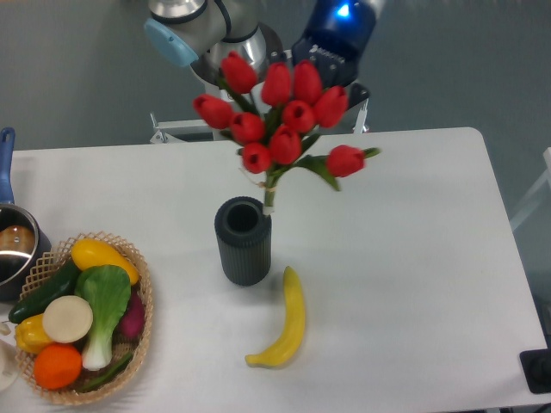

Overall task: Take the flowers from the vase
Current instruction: 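Carry the tulips away from the vase and lower them over the table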

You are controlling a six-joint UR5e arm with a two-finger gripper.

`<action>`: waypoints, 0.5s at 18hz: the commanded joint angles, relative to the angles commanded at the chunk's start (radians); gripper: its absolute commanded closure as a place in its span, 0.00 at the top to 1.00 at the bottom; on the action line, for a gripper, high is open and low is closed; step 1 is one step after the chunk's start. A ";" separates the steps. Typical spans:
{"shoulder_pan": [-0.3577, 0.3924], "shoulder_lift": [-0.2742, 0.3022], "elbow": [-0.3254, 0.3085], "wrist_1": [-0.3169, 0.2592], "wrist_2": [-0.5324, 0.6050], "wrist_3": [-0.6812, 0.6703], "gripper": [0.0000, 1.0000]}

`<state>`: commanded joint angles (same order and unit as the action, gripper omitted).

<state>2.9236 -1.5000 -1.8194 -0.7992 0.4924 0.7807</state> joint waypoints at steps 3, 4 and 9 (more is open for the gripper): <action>0.025 -0.072 0.015 0.006 0.046 0.113 0.00; 0.032 -0.091 0.015 0.006 0.095 0.153 0.00; 0.032 -0.180 0.049 0.005 0.296 0.212 0.00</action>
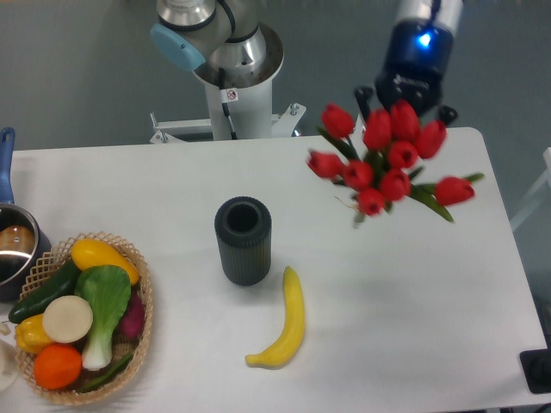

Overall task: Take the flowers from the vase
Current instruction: 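Carry the tulips away from the vase and lower them over the table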

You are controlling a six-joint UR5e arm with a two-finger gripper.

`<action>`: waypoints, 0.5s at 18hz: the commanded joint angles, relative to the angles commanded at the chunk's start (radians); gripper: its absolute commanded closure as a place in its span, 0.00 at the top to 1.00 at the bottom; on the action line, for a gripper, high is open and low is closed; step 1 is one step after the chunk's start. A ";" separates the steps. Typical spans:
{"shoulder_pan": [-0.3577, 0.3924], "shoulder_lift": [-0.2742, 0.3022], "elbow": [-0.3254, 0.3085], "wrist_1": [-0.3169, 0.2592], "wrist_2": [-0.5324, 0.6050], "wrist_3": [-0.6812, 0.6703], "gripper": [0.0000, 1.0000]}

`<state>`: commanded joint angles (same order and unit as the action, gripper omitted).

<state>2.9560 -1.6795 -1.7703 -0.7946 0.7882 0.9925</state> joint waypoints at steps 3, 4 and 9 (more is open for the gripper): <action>0.012 -0.049 0.031 -0.002 0.051 0.002 0.00; 0.018 -0.066 0.040 -0.003 0.068 0.002 0.00; -0.005 -0.120 0.087 -0.009 0.258 -0.002 0.00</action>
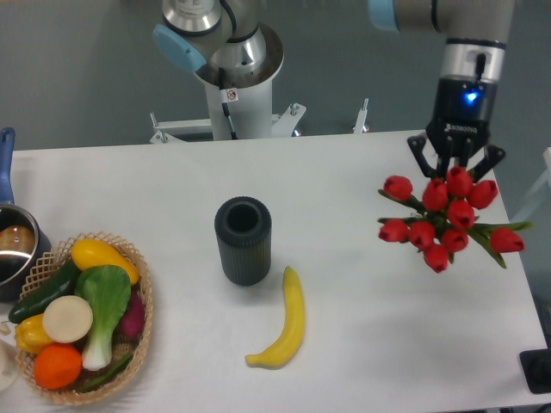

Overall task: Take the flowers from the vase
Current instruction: 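Carry the tulips away from the vase and lower them over the table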

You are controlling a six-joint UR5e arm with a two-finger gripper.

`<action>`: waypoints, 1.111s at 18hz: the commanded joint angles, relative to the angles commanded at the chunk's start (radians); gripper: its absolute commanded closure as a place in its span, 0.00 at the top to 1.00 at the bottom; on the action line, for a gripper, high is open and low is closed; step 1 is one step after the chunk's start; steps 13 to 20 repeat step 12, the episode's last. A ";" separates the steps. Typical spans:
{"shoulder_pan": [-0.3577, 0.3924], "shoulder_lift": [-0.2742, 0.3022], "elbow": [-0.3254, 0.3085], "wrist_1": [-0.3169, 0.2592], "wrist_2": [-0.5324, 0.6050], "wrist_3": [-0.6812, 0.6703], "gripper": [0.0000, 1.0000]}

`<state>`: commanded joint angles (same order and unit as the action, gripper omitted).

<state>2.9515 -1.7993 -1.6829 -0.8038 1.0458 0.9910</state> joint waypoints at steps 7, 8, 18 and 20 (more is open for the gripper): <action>-0.071 -0.037 0.055 -0.038 0.259 0.078 0.00; -0.075 -0.046 0.060 -0.043 0.281 0.077 0.00; -0.138 -0.075 0.136 -0.207 0.419 0.083 0.00; -0.138 -0.075 0.136 -0.207 0.419 0.083 0.00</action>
